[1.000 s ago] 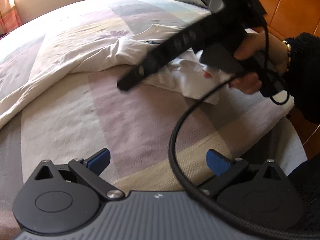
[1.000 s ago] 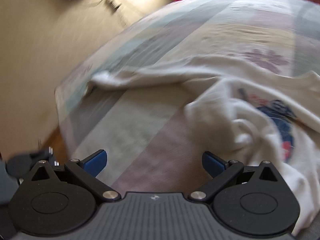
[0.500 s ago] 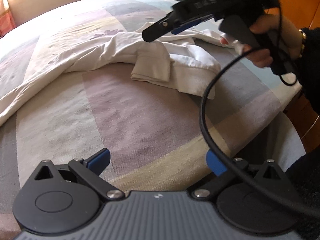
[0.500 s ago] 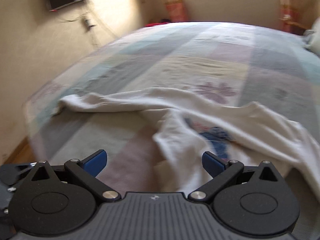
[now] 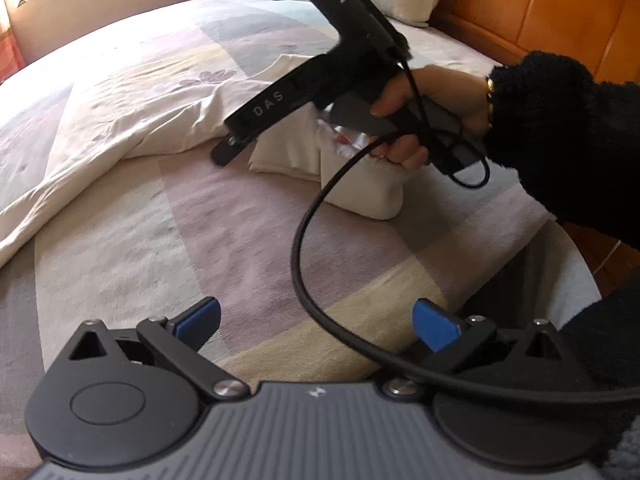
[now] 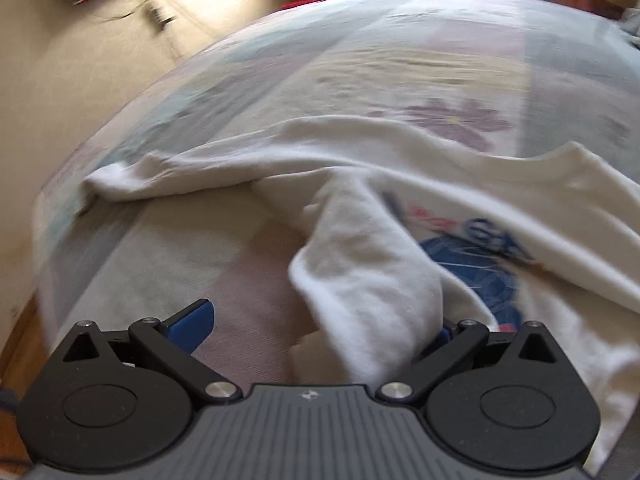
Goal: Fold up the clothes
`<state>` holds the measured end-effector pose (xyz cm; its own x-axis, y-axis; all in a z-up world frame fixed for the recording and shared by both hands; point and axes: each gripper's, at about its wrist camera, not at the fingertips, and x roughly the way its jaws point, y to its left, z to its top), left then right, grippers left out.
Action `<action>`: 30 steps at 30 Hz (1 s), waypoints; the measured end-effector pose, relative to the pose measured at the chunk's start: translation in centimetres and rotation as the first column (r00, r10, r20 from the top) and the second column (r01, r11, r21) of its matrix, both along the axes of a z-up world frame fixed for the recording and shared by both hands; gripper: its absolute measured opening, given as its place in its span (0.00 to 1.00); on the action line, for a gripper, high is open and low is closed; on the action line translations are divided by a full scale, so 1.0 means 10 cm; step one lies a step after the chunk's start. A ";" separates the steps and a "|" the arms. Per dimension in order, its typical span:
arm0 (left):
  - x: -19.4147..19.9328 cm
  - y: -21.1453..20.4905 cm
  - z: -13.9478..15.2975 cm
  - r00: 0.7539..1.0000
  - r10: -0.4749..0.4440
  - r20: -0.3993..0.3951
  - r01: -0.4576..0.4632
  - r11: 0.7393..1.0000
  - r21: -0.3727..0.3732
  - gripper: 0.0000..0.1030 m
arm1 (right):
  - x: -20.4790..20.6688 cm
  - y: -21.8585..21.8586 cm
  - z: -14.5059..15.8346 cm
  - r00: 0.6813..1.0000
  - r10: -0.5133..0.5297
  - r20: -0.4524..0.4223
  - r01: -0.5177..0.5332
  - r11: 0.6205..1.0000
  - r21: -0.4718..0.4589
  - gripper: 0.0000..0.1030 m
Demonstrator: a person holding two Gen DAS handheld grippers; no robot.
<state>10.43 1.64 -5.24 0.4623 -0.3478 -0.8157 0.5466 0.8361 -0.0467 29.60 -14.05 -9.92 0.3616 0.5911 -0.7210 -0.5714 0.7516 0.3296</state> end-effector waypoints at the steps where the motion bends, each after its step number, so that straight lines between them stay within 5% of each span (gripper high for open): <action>1: 0.00 -0.01 0.00 1.000 -0.007 0.000 0.007 1.000 0.000 0.99 | 0.01 0.00 0.00 1.000 0.001 0.005 -0.001 1.000 -0.002 1.00; 8: -0.06 -0.04 0.10 0.999 -0.038 0.025 0.038 0.999 -0.018 0.99 | 0.15 0.05 -0.03 0.998 -0.042 -0.053 0.046 0.996 0.079 1.00; 11: -0.11 -0.03 0.14 0.998 -0.042 0.042 0.043 0.999 -0.023 0.99 | 0.08 0.25 0.00 0.999 0.049 -0.022 -0.048 0.998 0.040 1.00; 13: -0.13 -0.03 0.16 0.998 -0.038 0.049 0.039 0.999 -0.021 0.99 | 0.09 0.39 -0.02 0.999 -0.010 0.033 0.012 0.998 -0.062 1.00; 16: -0.17 -0.02 0.17 0.998 -0.032 0.055 0.033 0.999 -0.030 0.99 | 0.13 0.45 -0.07 0.998 -0.046 -0.042 0.047 0.999 0.023 1.00; 20: -0.22 0.02 0.20 0.998 -0.028 0.057 0.031 0.998 -0.051 0.99 | -0.05 0.66 -0.06 0.986 0.124 -0.113 -0.109 0.986 0.127 1.00; 30: -0.36 0.04 0.31 0.998 -0.048 0.049 0.053 0.993 -0.104 0.99 | -0.50 1.00 0.03 0.925 0.337 -0.177 -0.306 0.935 0.179 1.00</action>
